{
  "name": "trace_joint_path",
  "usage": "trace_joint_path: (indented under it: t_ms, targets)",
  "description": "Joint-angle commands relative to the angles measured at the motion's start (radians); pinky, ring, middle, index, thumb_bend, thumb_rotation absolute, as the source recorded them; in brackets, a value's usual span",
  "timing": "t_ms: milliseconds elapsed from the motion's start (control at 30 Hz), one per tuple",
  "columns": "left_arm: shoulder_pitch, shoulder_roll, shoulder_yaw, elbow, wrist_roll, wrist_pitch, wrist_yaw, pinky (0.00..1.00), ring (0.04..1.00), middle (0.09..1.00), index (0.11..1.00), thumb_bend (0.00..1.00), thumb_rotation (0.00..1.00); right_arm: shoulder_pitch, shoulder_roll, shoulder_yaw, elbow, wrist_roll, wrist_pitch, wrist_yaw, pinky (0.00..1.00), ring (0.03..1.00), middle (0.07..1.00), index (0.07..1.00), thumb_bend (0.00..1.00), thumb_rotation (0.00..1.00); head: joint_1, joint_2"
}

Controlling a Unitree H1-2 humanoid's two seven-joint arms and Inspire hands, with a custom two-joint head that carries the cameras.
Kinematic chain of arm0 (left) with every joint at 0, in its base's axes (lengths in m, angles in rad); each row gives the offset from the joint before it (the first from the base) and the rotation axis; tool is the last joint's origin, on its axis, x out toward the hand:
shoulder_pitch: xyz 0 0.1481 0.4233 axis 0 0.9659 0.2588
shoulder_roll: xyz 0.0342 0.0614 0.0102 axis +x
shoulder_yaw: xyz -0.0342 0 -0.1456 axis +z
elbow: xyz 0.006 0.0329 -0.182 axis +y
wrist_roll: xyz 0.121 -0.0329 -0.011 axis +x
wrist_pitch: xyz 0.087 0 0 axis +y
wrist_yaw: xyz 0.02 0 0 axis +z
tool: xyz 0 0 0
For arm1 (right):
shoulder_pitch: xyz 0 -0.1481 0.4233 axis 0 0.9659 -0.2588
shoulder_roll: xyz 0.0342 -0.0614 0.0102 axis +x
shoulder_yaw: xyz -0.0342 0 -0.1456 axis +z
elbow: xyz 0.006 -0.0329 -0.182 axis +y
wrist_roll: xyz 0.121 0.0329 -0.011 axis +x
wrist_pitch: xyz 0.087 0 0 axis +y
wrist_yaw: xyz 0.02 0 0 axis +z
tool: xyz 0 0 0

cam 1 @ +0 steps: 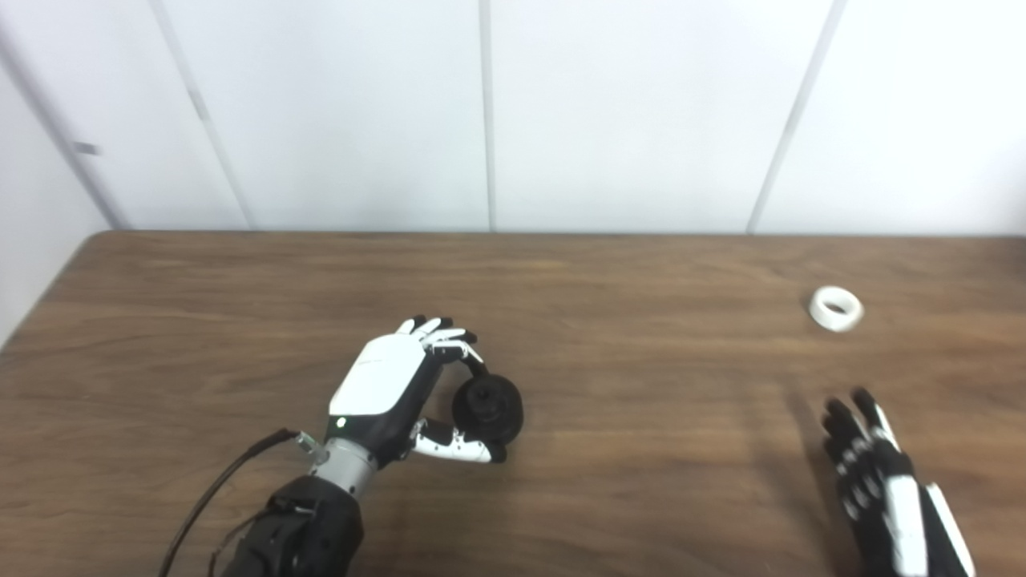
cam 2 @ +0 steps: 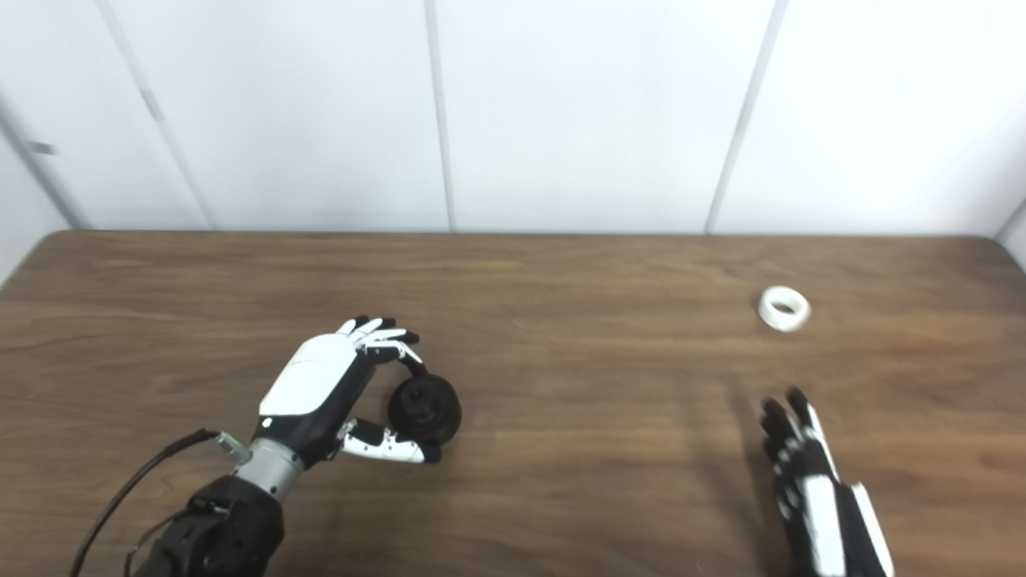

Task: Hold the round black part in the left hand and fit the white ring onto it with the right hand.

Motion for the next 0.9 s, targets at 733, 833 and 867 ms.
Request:
trace_joint_path:
  t_ms: [733, 833, 867]
  targets:
    - [0.044, -0.108, -0.122, 0.056, 0.133, -0.063, 0.041, 1.00, 0.925, 0.816, 0.485, 0.52, 0.06, -0.027, 0.030, 0.059, -0.107, 0.002, 0.127, -0.063, 1.00, 0.970, 0.968, 1.000, 0.54, 1.00, -0.035, 0.085]
    - [0.054, -0.115, -0.125, 0.059, 0.142, -0.056, 0.039, 1.00, 0.921, 0.815, 0.485, 0.52, 0.06, -0.029, 0.030, 0.055, -0.106, 0.007, 0.127, -0.065, 1.00, 0.968, 0.965, 1.000, 0.54, 1.00, -0.030, 0.088]
    - [0.057, -0.116, -0.125, 0.062, 0.146, -0.055, 0.040, 1.00, 0.919, 0.815, 0.484, 0.52, 0.06, -0.029, 0.029, 0.054, -0.106, 0.006, 0.128, -0.066, 1.00, 0.968, 0.965, 1.000, 0.54, 1.00, -0.030, 0.088]
